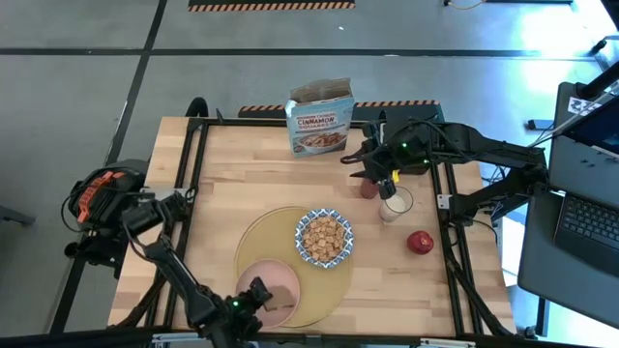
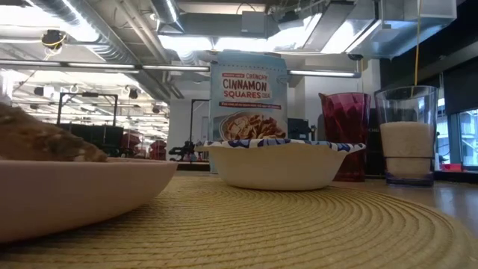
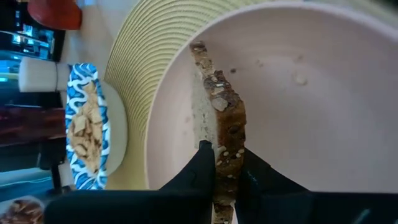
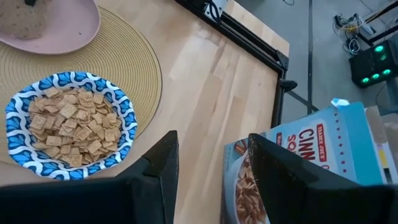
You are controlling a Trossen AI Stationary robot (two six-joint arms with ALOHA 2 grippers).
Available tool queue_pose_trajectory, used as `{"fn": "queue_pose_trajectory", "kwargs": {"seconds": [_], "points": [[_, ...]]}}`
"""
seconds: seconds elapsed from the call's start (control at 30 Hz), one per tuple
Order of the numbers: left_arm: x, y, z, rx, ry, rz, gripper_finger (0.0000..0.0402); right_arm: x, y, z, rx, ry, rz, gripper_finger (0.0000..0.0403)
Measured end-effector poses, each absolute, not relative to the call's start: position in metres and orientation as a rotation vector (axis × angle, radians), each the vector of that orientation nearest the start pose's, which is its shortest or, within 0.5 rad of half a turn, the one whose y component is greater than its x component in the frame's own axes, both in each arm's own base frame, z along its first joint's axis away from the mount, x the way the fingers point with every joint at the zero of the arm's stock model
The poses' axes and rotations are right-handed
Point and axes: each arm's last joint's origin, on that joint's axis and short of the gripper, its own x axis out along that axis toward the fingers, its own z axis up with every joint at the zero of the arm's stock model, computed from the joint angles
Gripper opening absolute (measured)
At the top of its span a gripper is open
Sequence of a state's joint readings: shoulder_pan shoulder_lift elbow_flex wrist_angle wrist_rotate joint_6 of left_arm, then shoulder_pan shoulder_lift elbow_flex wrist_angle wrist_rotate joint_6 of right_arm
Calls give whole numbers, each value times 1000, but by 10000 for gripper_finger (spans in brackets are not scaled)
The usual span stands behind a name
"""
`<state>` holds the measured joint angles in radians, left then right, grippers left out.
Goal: Arrange a breakfast setting
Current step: Put the toasted bread on the pink plate
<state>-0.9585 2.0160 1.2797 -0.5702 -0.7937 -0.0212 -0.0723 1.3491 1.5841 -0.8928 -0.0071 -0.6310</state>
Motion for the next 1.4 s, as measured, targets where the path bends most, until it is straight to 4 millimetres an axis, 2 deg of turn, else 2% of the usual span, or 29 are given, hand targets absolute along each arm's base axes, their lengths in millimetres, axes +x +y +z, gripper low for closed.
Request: {"fn": "queue_pose_trajectory", "kwargs": {"seconds": [0.17, 0.33, 0.53, 1.07, 1.4], "points": [[233, -304, 139, 898, 830, -142, 54, 261, -19, 416, -563, 665, 144, 163], [235, -313, 152, 830, 871, -215, 63, 261, -19, 415, -563, 678, 148, 163], [241, -317, 166, 821, 868, -209, 78, 261, -19, 415, -579, 678, 154, 163], [245, -313, 165, 751, 913, -217, 176, 261, -19, 415, -574, 680, 154, 163], [242, -316, 164, 675, 978, -303, 185, 261, -19, 415, -573, 682, 154, 163]]}}
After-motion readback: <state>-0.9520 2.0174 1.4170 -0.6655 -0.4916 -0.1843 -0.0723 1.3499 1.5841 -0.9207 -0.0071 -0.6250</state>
